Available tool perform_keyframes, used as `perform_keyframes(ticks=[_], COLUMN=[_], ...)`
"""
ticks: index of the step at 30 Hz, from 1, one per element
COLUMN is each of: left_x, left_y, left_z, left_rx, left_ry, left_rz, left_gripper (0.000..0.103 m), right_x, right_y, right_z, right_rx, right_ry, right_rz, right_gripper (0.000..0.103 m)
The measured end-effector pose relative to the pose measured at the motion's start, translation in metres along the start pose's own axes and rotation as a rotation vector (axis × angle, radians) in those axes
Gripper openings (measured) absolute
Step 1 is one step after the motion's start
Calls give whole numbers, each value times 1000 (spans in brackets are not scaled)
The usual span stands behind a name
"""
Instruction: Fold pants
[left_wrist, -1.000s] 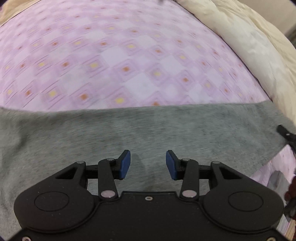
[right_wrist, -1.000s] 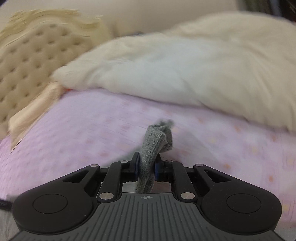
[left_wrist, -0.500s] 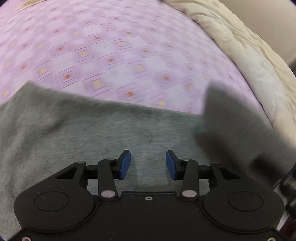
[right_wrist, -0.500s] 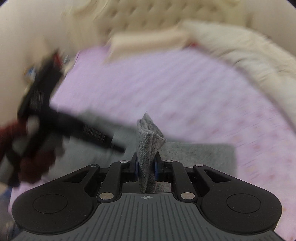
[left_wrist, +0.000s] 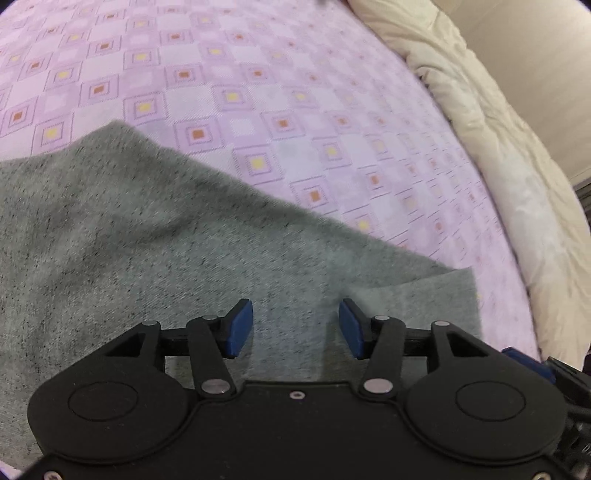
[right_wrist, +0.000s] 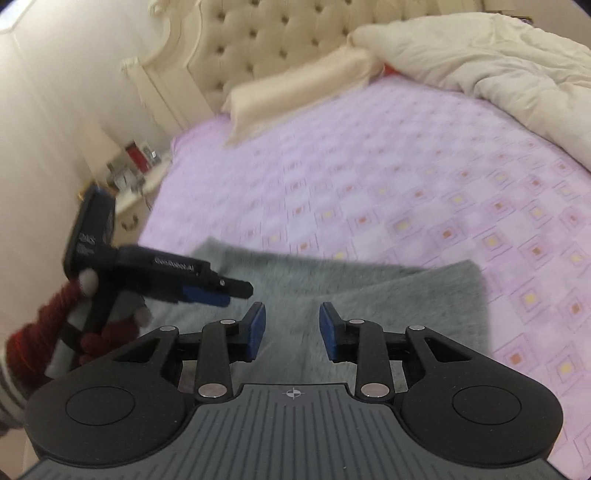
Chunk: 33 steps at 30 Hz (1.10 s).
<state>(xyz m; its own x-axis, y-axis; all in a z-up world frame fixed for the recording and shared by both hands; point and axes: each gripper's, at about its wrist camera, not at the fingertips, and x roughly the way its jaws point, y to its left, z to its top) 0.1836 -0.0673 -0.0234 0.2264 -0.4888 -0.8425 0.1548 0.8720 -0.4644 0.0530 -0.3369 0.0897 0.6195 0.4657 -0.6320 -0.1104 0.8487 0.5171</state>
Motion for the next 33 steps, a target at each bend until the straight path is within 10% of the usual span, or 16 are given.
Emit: perform_keyframes(ticks=[17,19,21,28,33], left_x=[37,37,36,-17,-24], left_y=[-41,-47,-52,-79,-60], left_z=[-35,-35,-35,-27,-8], left_rx=[95,78,68,228,252], left_ry=[181,158,139,10,-12], left_rz=[-54,-69,-56,-97,4], left_gripper=[80,60,10,10,12], right_x=[3,0,-2,-4,8], right_y=[-21,-26,-32,-46,-46], right_z=[-21,-25,-28,-34,-30], right_rx=[-43,-44,-39,-6,-38], right_ry=[-35,-53,-58,-80,-58], right_rz=[-225,-287,-326,-365,-370], right_gripper=[32,32,32,32,31])
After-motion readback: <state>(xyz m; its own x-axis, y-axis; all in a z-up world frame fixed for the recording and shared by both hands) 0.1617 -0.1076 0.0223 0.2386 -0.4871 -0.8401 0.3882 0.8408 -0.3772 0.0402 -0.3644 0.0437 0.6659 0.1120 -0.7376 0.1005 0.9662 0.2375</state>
